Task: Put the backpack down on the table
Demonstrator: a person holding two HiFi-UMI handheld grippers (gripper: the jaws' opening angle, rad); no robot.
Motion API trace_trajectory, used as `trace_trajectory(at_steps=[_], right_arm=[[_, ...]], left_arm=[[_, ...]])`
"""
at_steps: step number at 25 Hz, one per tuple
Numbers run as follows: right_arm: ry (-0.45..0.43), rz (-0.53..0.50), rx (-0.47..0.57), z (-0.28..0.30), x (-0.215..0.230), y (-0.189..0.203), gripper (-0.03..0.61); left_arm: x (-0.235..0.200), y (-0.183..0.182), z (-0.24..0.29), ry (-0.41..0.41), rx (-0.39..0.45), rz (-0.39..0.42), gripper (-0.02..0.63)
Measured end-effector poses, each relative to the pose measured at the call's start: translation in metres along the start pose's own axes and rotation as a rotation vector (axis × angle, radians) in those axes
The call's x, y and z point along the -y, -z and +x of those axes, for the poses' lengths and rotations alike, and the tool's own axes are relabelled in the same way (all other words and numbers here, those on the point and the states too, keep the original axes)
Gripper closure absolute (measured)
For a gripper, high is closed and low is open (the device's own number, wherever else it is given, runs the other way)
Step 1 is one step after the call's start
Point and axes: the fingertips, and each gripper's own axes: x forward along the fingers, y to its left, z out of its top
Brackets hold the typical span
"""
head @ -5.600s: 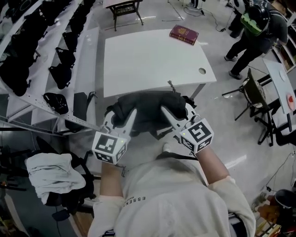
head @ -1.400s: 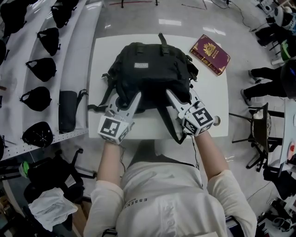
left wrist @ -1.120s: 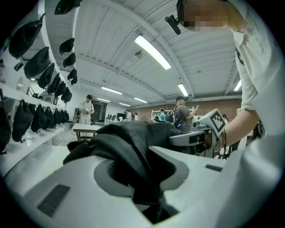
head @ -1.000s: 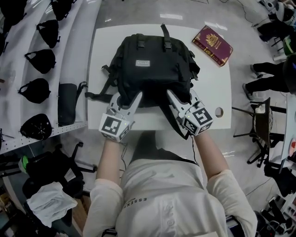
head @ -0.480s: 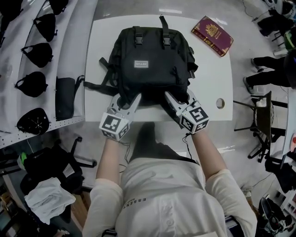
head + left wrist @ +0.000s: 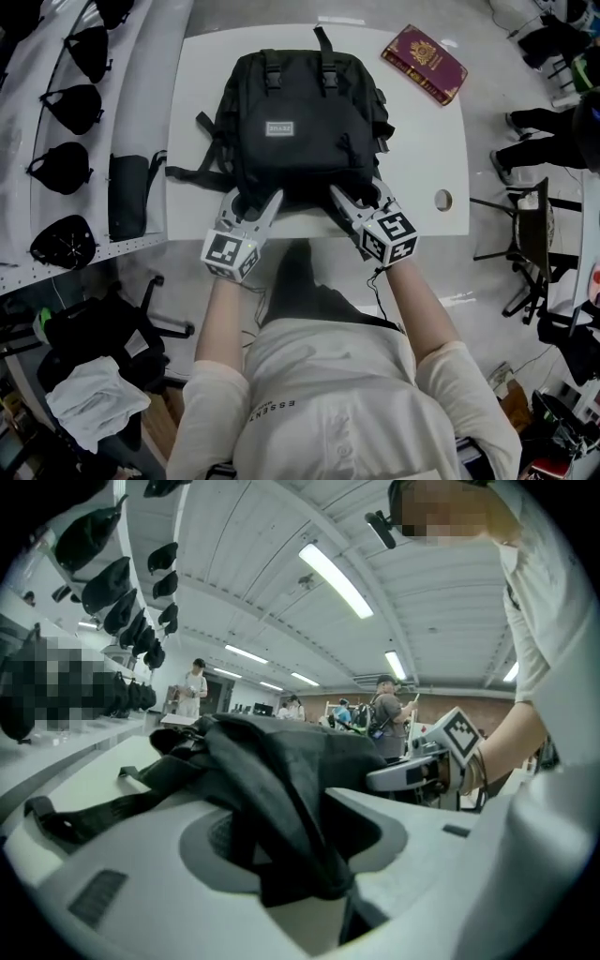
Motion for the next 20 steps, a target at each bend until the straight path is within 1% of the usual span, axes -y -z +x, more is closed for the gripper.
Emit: trace_trajectory(at_steps=[1, 2, 4, 7, 11, 14, 16, 17, 20], right_arm=[[0.013, 0.000, -0.002, -0.001, 0.001, 0.000, 0.375], [0.026, -0.003, -0.004, -0.002, 0.002, 0.001, 0.359], [0.054, -0.011, 0.001, -0.007, 0.004, 0.002, 0.334], [0.106, -0.023, 0.041, -0.019, 0.010, -0.002, 0.319], [0.137, -0.025, 0.074, -0.038, 0.013, -0.005, 0.319], [0.156, -0.048, 0.083, -0.053, 0.012, -0.009, 0.319], [0.161, -0.058, 0.094, -0.063, 0.008, -0.016, 0.319], [0.158, -0.059, 0.102, -0.068, 0.004, -0.021, 0.319], [0.125, -0.066, 0.140, -0.083, -0.016, -0.040, 0.321]], left_arm=[[-0.002, 0.006, -0.001, -0.022, -0.024, 0.003, 0.375], [-0.002, 0.012, -0.002, -0.035, -0.050, 0.007, 0.305], [-0.001, 0.021, -0.006, -0.045, -0.075, -0.007, 0.293], [-0.001, 0.023, -0.017, -0.081, -0.061, -0.038, 0.284], [0.005, 0.014, -0.028, -0.124, -0.044, -0.016, 0.284], [0.011, 0.002, -0.036, -0.128, -0.020, -0.053, 0.284], [0.013, -0.003, -0.041, -0.137, -0.018, -0.078, 0.285], [0.014, -0.006, -0.045, -0.147, -0.020, -0.076, 0.285], [0.018, -0.018, -0.060, -0.186, -0.007, -0.027, 0.285]])
